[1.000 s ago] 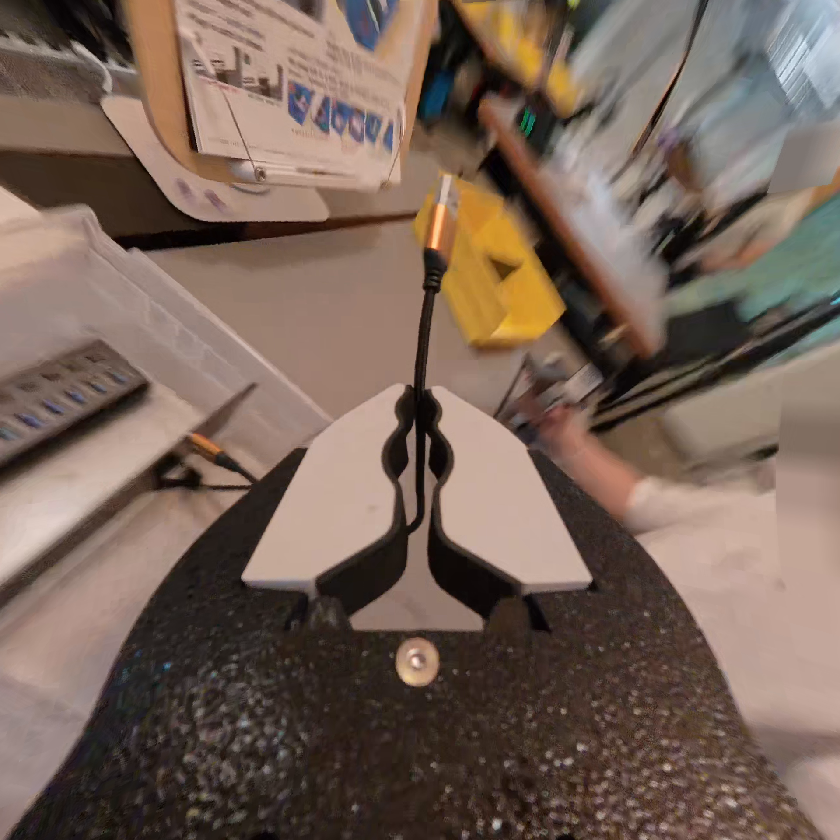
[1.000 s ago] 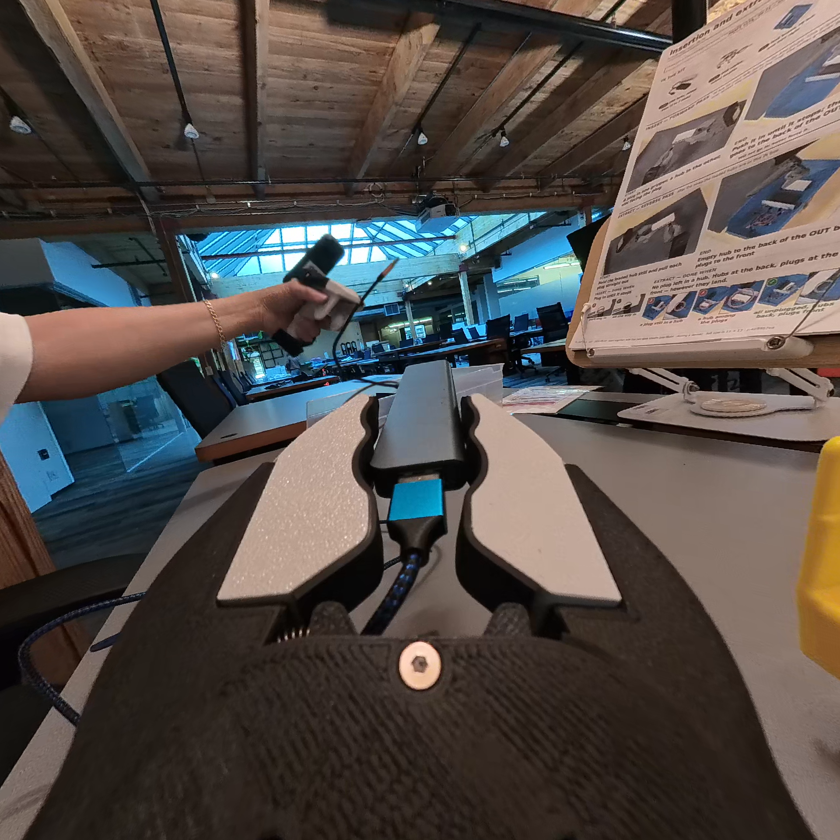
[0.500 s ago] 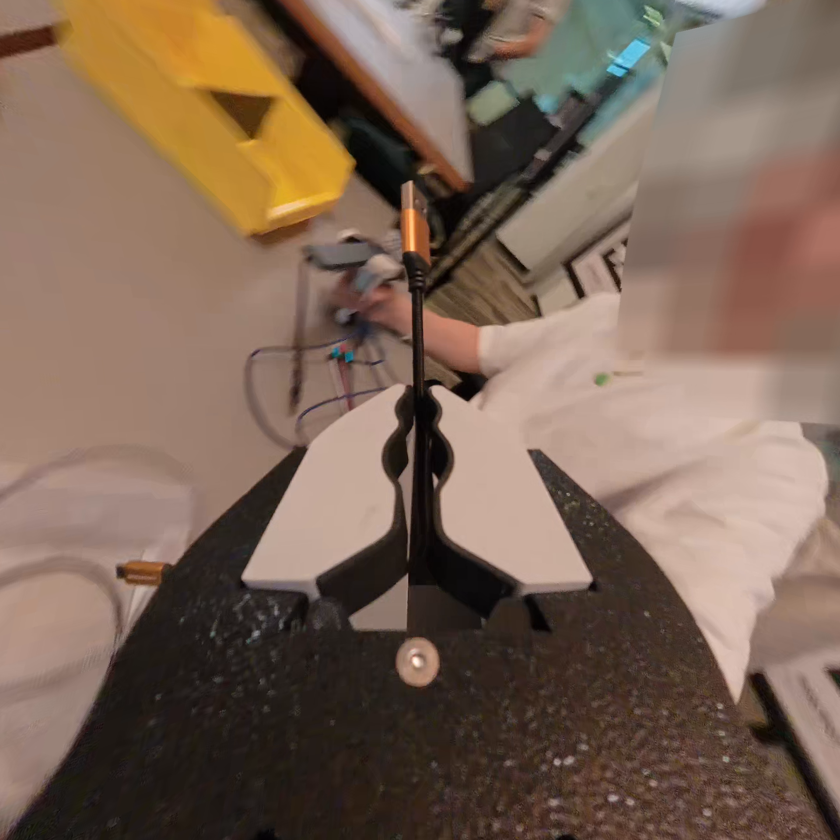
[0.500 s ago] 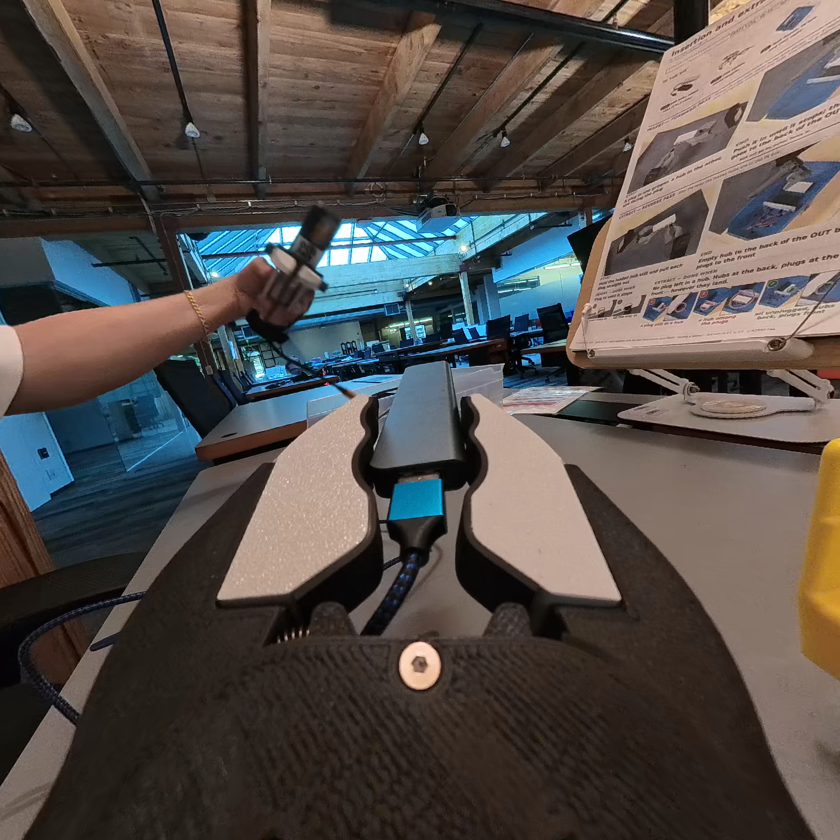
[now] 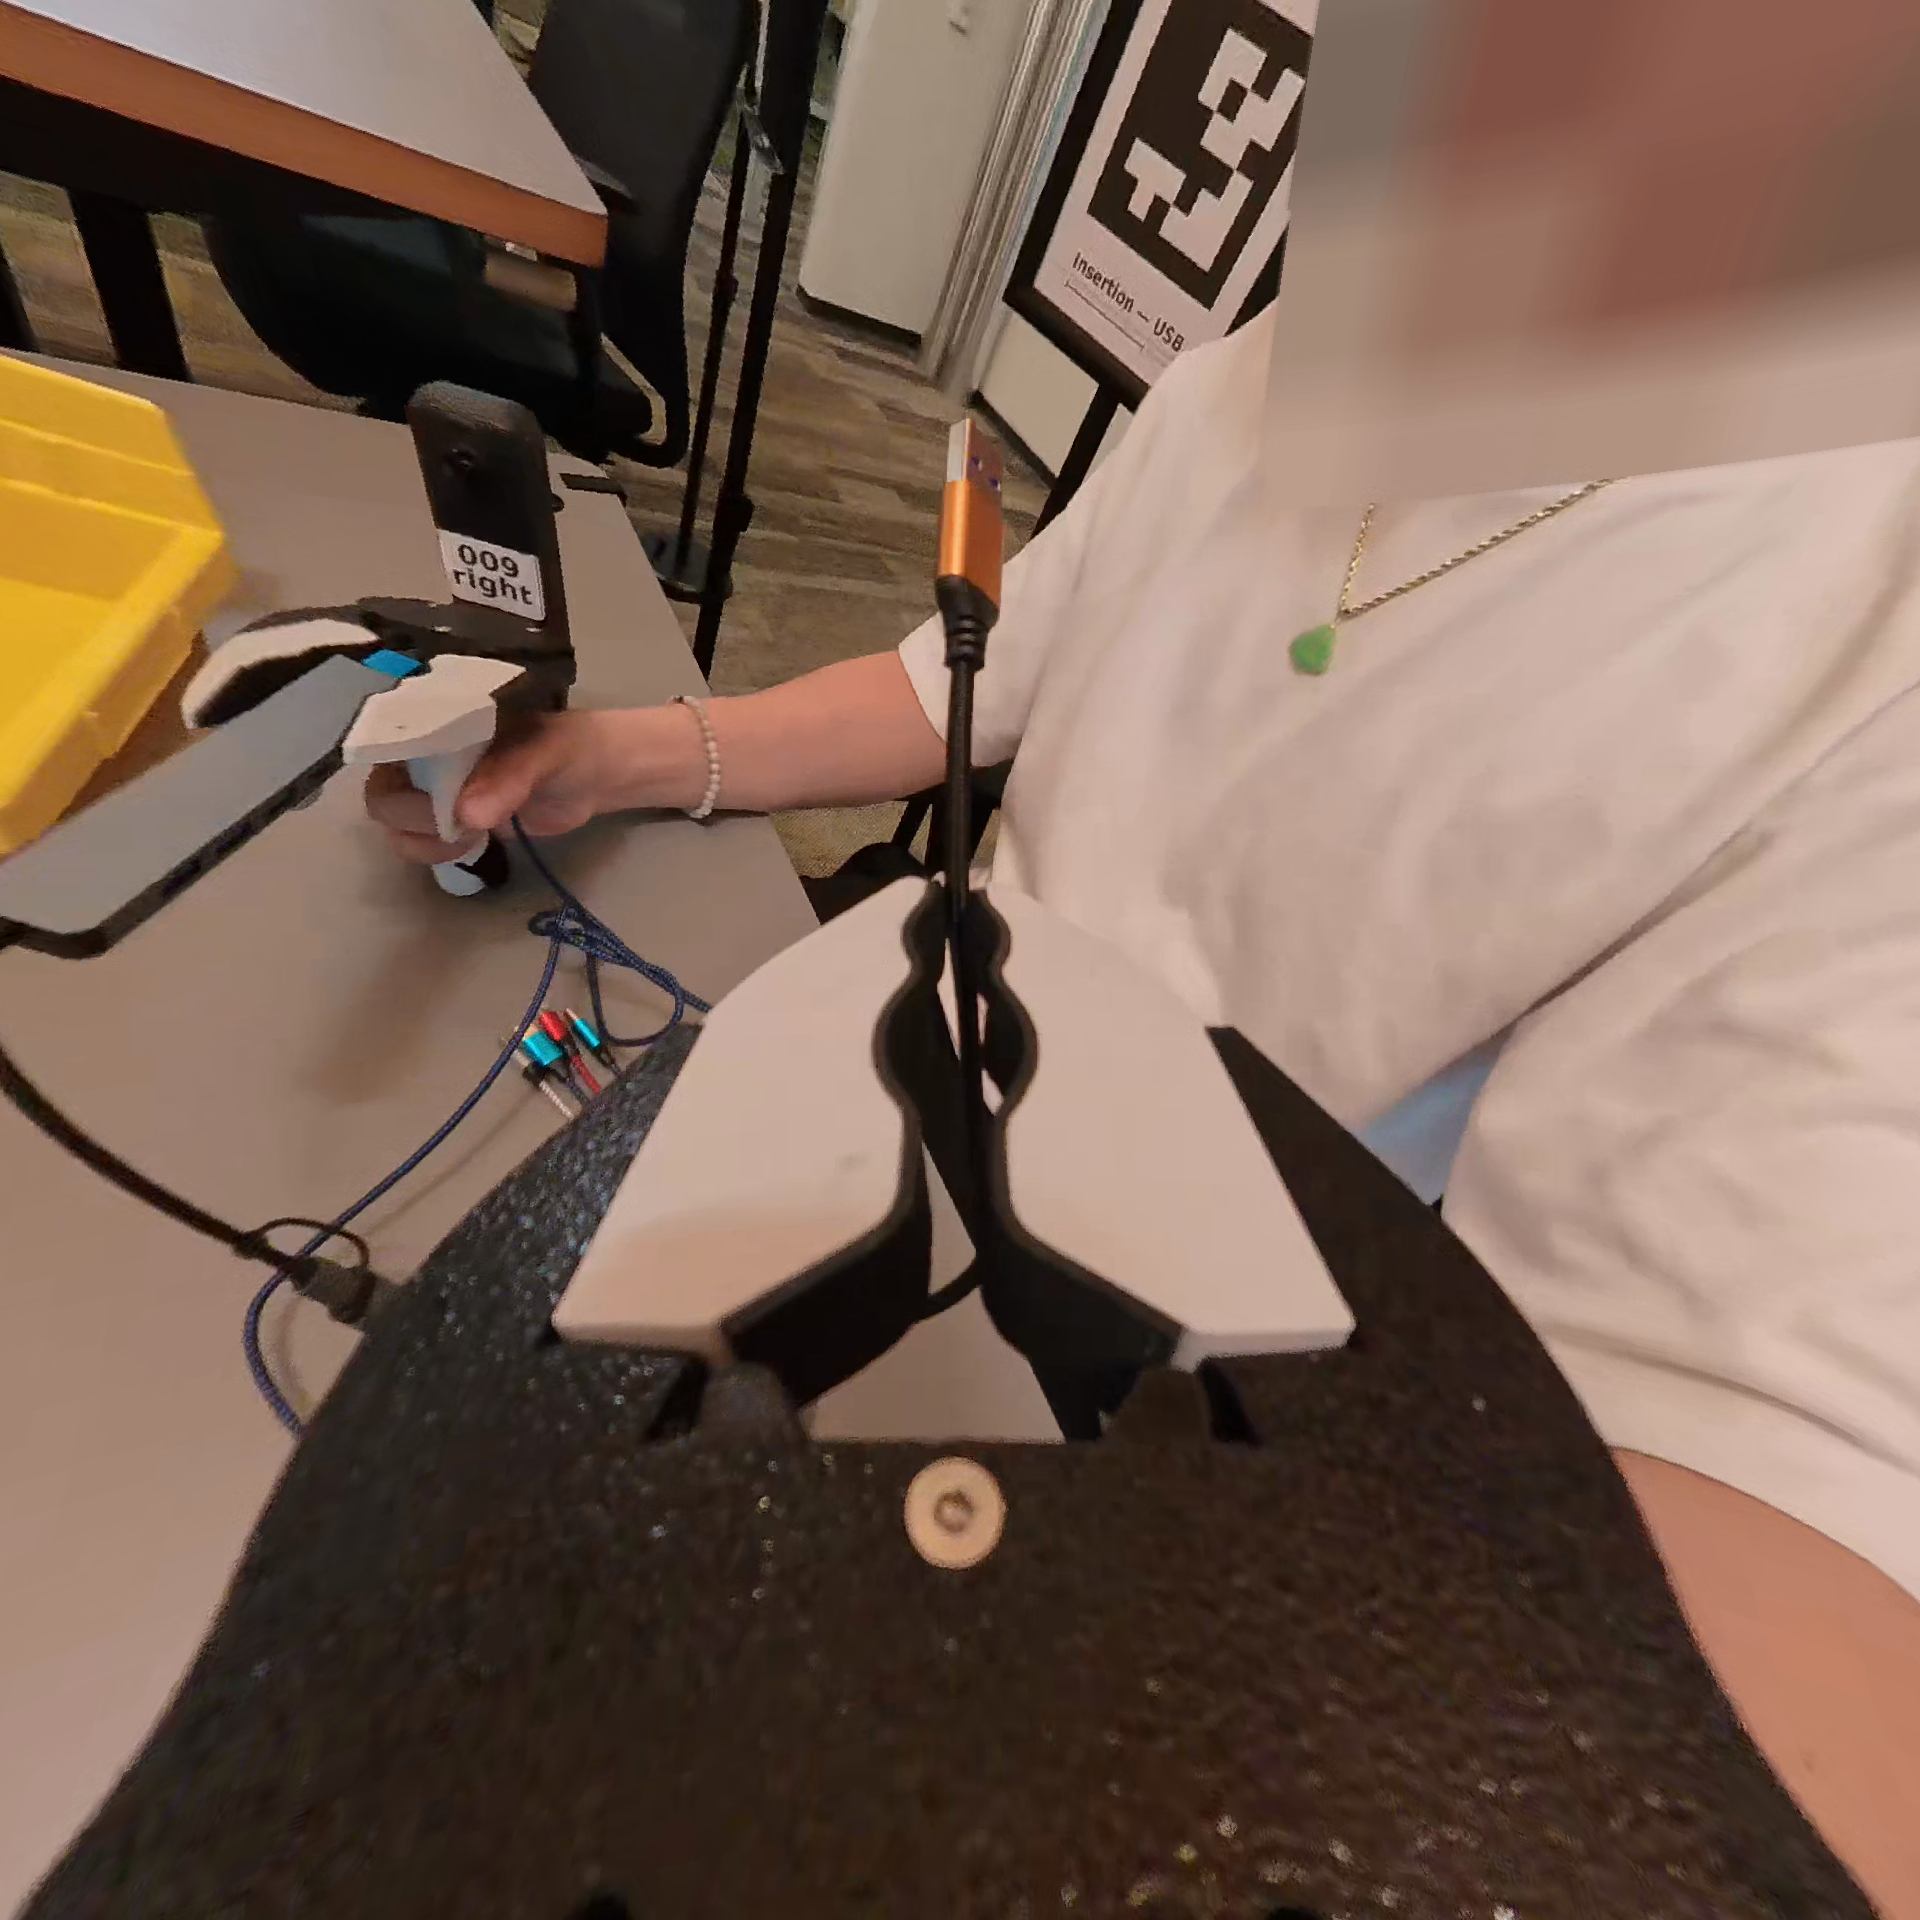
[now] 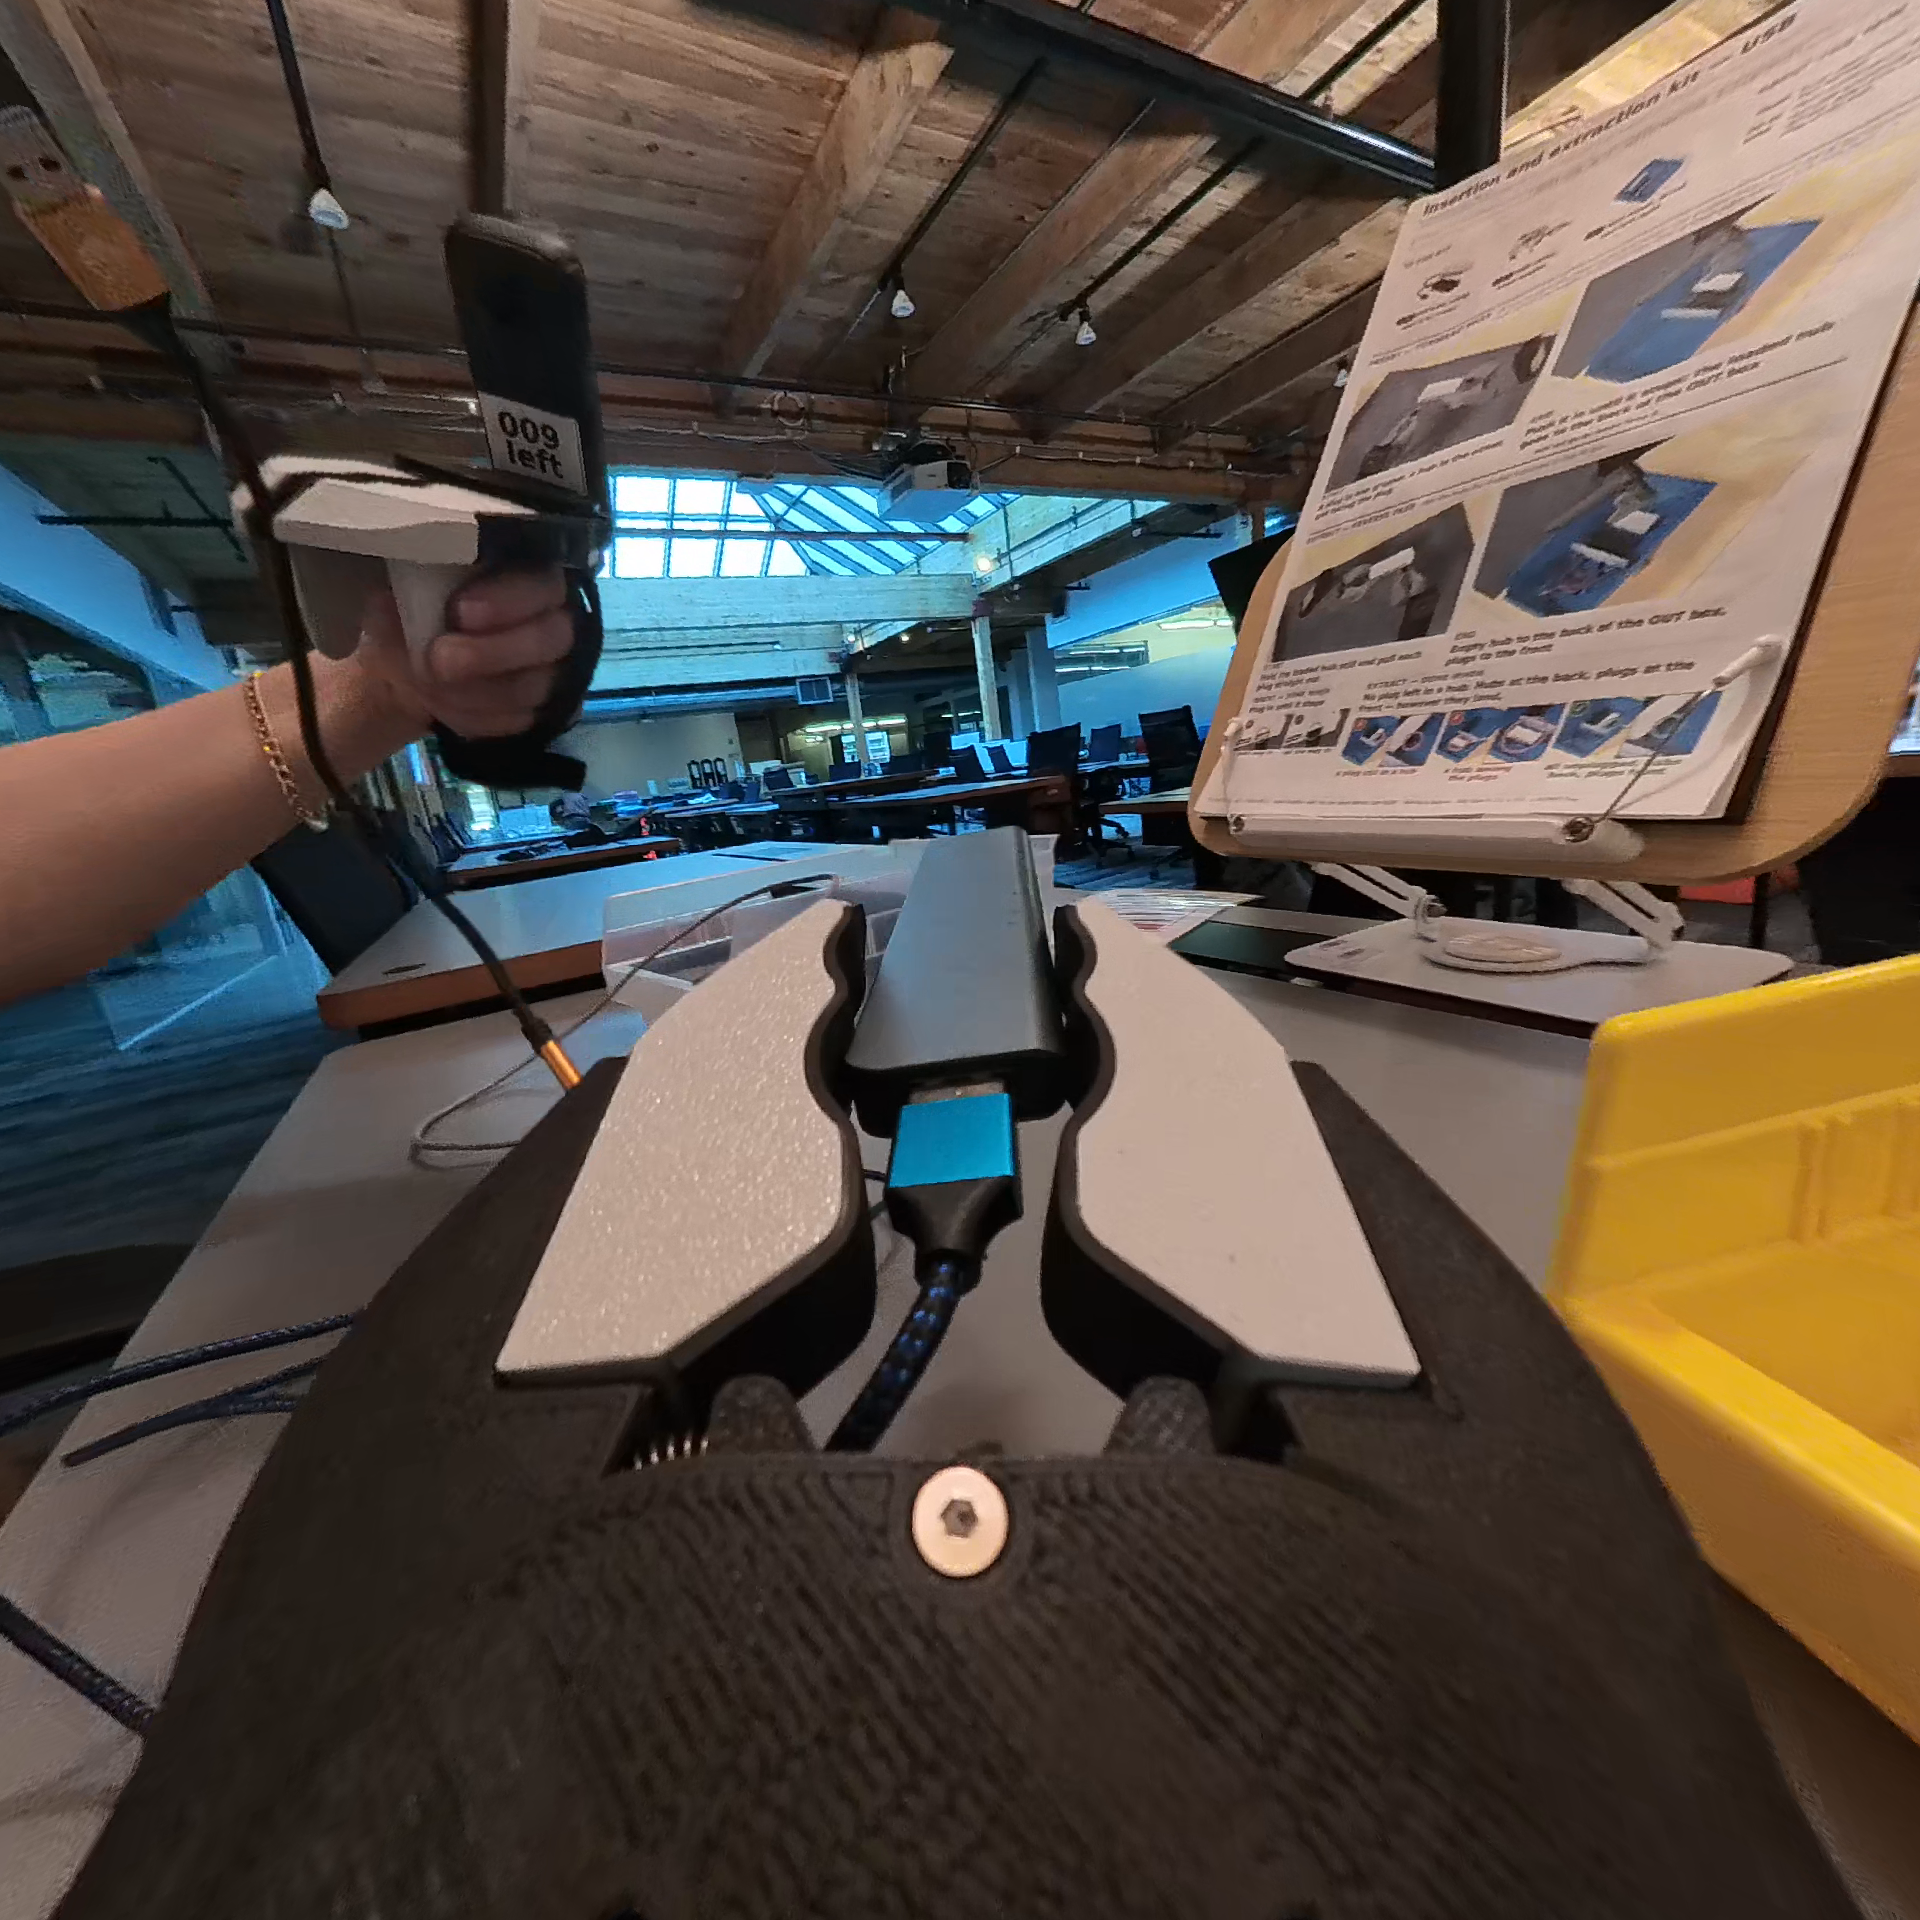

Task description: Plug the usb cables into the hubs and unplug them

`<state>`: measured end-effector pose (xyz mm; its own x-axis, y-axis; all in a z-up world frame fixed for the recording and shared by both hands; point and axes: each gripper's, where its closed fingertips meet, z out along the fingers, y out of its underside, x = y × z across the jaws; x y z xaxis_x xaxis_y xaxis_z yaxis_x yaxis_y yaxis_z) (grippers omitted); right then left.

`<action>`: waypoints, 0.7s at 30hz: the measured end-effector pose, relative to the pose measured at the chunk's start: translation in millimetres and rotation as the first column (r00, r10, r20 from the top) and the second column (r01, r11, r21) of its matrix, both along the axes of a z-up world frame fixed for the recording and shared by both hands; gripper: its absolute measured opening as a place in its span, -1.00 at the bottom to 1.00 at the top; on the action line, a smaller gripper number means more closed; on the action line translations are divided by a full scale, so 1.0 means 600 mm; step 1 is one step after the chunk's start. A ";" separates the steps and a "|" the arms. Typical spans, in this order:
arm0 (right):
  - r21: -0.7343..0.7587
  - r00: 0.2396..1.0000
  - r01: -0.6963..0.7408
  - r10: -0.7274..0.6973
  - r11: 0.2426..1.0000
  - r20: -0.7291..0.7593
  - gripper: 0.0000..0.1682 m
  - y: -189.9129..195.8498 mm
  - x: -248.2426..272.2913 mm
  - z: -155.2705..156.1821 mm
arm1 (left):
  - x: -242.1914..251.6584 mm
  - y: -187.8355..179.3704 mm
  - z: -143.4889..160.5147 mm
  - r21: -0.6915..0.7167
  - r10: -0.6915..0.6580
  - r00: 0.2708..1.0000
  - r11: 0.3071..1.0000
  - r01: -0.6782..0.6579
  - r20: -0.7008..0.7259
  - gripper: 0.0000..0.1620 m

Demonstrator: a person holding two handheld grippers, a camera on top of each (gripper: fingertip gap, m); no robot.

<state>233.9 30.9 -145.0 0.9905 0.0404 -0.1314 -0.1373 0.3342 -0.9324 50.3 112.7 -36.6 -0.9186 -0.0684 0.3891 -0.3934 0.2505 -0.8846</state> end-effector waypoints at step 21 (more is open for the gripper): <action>0.088 0.990 0.032 -0.019 0.996 -0.143 -0.58 -0.030 0.046 0.006 | 0.075 0.002 -0.333 0.434 0.582 0.683 0.805 -0.405 -0.442 -0.96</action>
<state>261.5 12.9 -141.5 0.9630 0.0337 -0.2672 -0.2562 0.4209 -0.8702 95.2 114.0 -236.3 -0.3629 -0.6353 0.6817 -0.9079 0.0763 -0.4122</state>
